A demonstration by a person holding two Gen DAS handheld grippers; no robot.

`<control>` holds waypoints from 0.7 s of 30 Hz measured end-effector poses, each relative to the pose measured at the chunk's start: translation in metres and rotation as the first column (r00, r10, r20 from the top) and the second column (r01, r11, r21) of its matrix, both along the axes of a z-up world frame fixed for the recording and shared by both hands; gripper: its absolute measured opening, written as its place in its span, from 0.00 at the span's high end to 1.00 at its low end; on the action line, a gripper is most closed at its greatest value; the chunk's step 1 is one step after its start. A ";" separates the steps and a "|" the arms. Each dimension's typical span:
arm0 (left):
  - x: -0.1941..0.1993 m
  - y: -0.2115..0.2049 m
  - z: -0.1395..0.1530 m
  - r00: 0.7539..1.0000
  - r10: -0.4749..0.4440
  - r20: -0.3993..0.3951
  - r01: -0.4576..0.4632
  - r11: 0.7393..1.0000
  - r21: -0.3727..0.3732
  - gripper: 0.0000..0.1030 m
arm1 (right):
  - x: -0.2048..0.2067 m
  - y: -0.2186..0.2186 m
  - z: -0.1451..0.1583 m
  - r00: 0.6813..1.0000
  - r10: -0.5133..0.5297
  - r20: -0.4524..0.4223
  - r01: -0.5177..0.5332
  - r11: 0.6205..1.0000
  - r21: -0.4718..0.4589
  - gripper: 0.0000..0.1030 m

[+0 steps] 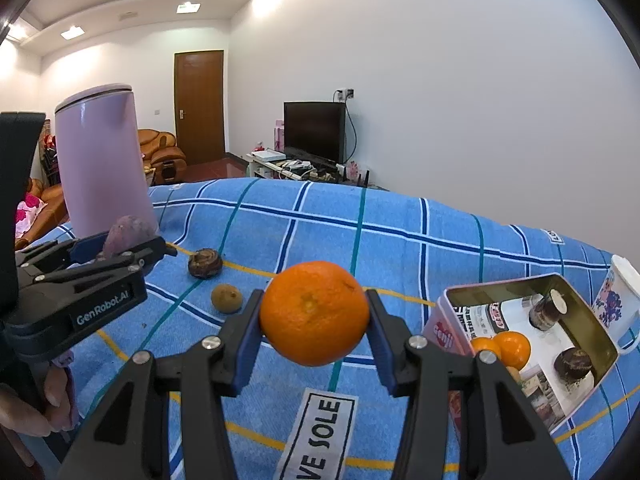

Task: Organize fruits

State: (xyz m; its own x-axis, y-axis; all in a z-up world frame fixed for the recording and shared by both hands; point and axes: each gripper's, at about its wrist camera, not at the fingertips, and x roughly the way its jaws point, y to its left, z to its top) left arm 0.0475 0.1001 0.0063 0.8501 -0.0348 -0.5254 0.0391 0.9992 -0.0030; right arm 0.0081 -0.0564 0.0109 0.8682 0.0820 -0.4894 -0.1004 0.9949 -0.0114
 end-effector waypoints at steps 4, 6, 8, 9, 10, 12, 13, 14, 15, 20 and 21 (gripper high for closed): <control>-0.001 -0.002 -0.003 1.000 0.003 -0.008 -0.002 1.000 0.005 0.48 | -0.003 0.002 0.000 1.000 0.012 -0.006 -0.012 1.000 0.000 0.50; -0.001 -0.002 -0.004 1.000 0.004 -0.017 -0.004 1.000 0.004 0.48 | -0.006 0.002 -0.001 1.000 0.022 -0.009 -0.022 1.000 -0.002 0.50; -0.002 -0.001 -0.005 1.000 0.003 -0.030 -0.004 1.000 -0.011 0.48 | -0.009 0.004 -0.001 1.000 0.027 -0.013 -0.028 1.000 -0.004 0.50; -0.003 0.001 -0.006 0.999 0.001 -0.035 -0.002 1.000 -0.024 0.48 | -0.010 0.004 -0.001 0.999 0.030 -0.013 -0.030 1.000 -0.005 0.50; -0.004 0.003 -0.007 0.999 0.001 -0.041 -0.002 0.999 -0.035 0.48 | -0.012 0.004 -0.001 0.999 0.032 -0.013 -0.032 0.999 -0.005 0.50; -0.006 0.007 -0.008 0.999 0.002 -0.053 -0.005 0.998 -0.055 0.48 | -0.014 0.004 -0.002 0.999 0.035 -0.013 -0.035 0.999 -0.009 0.50; -0.007 0.009 -0.009 0.998 0.005 -0.058 -0.009 0.998 -0.064 0.48 | -0.014 0.003 -0.002 0.999 0.035 -0.014 -0.035 0.999 -0.011 0.50; -0.009 0.012 -0.009 0.998 0.012 -0.062 -0.017 0.997 -0.070 0.48 | -0.015 0.003 -0.002 0.999 0.035 -0.014 -0.035 0.999 -0.011 0.50; -0.010 0.015 -0.010 0.997 0.025 -0.068 -0.030 0.996 -0.079 0.48 | -0.016 0.003 -0.002 0.999 0.035 -0.015 -0.035 0.999 -0.012 0.50; -0.015 0.024 -0.010 0.995 0.057 -0.076 -0.064 0.993 -0.103 0.48 | -0.019 0.000 -0.003 0.999 0.046 -0.026 -0.046 0.999 -0.004 0.50; -0.016 0.024 -0.010 0.996 0.059 -0.072 -0.066 0.993 -0.102 0.48 | -0.020 0.000 -0.003 0.998 0.048 -0.028 -0.048 0.999 -0.001 0.50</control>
